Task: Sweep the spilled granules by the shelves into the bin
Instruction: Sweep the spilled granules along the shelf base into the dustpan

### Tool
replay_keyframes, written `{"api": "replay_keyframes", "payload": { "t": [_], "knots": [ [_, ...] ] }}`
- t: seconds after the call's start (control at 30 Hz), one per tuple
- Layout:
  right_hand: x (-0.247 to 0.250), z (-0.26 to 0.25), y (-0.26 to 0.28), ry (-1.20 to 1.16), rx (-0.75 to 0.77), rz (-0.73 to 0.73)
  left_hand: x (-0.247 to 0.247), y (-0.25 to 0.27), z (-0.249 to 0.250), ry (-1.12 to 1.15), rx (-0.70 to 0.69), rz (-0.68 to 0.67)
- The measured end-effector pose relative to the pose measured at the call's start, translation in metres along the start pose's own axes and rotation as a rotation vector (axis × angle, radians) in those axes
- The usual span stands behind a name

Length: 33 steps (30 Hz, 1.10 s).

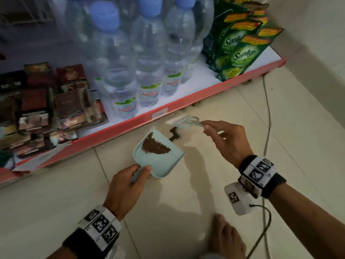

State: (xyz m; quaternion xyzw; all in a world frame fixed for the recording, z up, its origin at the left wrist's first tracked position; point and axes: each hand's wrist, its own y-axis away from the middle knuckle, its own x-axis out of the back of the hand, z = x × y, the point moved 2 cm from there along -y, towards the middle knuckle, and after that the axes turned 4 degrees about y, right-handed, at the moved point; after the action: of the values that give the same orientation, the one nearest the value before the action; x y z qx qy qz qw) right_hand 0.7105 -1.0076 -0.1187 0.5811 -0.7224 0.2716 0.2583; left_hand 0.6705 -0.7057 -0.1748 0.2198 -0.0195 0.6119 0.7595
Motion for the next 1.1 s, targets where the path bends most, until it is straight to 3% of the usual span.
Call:
{"api": "replay_keyframes", "payload": {
  "t": [0.17,0.4,0.53,0.7,0.77,0.93,1.1],
  "knots": [
    [0.021,0.021,-0.005,-0.407,-0.195,0.028,-0.023,-0.016,0.039,-0.006,0.017,0.002],
    [0.075,0.04,-0.021,-0.524,-0.223,0.053,-0.062,-0.03,0.086,0.022,-0.004,-0.093],
    [0.104,0.064,-0.036,-0.309,-0.165,0.124,-0.094,-0.051,0.094,0.009,-0.002,-0.152],
    [0.137,0.108,-0.068,0.126,-0.145,0.376,-0.127,-0.079,0.106,-0.022,-0.036,-0.274],
    [0.143,0.126,-0.087,0.233,-0.162,0.415,-0.137,-0.091,0.109,-0.039,-0.023,-0.299],
    [0.156,0.165,-0.153,0.522,-0.228,0.397,-0.156,-0.124,0.105,-0.035,0.006,-0.325],
    [0.154,0.194,-0.214,0.764,-0.381,0.281,-0.174,-0.153,0.104,-0.058,0.007,-0.327]
  ]
}}
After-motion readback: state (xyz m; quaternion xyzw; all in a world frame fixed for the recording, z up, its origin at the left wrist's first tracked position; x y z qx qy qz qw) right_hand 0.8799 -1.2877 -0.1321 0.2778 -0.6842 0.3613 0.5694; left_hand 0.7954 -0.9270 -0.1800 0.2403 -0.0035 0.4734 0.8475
